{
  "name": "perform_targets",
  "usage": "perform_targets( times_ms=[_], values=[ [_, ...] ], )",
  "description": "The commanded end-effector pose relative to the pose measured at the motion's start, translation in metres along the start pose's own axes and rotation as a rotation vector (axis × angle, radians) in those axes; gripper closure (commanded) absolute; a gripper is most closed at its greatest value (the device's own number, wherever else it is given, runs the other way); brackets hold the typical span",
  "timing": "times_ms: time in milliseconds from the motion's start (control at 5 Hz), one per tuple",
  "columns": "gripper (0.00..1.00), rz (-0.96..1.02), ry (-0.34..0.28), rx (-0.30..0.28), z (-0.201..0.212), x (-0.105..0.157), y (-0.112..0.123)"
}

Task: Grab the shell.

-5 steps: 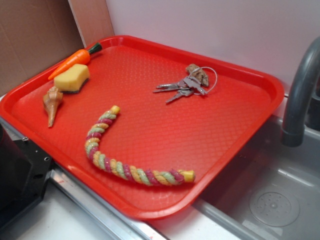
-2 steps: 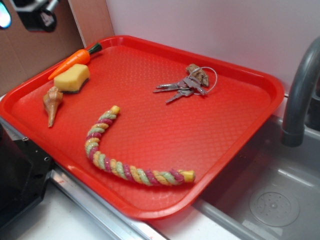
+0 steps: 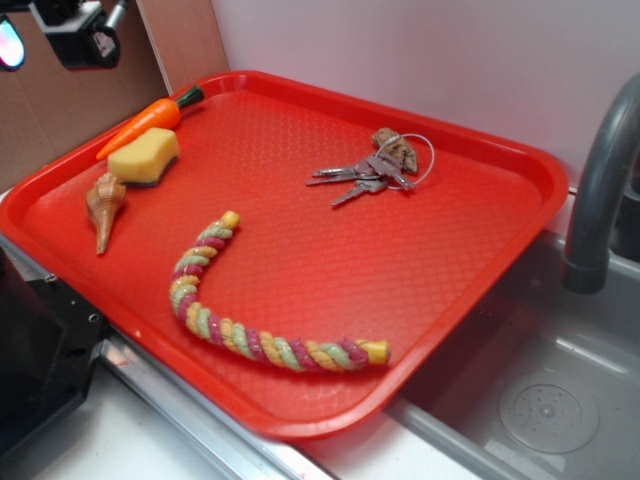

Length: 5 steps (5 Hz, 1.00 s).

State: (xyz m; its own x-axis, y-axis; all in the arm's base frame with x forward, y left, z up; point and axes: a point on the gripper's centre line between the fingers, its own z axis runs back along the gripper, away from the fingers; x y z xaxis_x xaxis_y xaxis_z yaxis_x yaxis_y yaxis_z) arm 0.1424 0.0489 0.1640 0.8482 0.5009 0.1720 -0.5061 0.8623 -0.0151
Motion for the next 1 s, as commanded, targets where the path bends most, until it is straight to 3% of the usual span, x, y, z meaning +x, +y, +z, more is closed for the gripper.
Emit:
perform_targets(
  times_ms=[0,200,400,600,800],
  values=[
    [0.0,0.091,0.041,0.111,-0.034,0.012,0.018],
    [0.0,0.101,0.061,0.181,-0.086,0.022,0.022],
    [0.0,0.135,0.058,0.216,-0.113,0.016,0.04],
    [0.0,0.166,0.05,0.149,-0.13,0.013,0.051],
    [0.0,0.152,0.087,0.186,-0.133,0.004,0.054]
  ],
)
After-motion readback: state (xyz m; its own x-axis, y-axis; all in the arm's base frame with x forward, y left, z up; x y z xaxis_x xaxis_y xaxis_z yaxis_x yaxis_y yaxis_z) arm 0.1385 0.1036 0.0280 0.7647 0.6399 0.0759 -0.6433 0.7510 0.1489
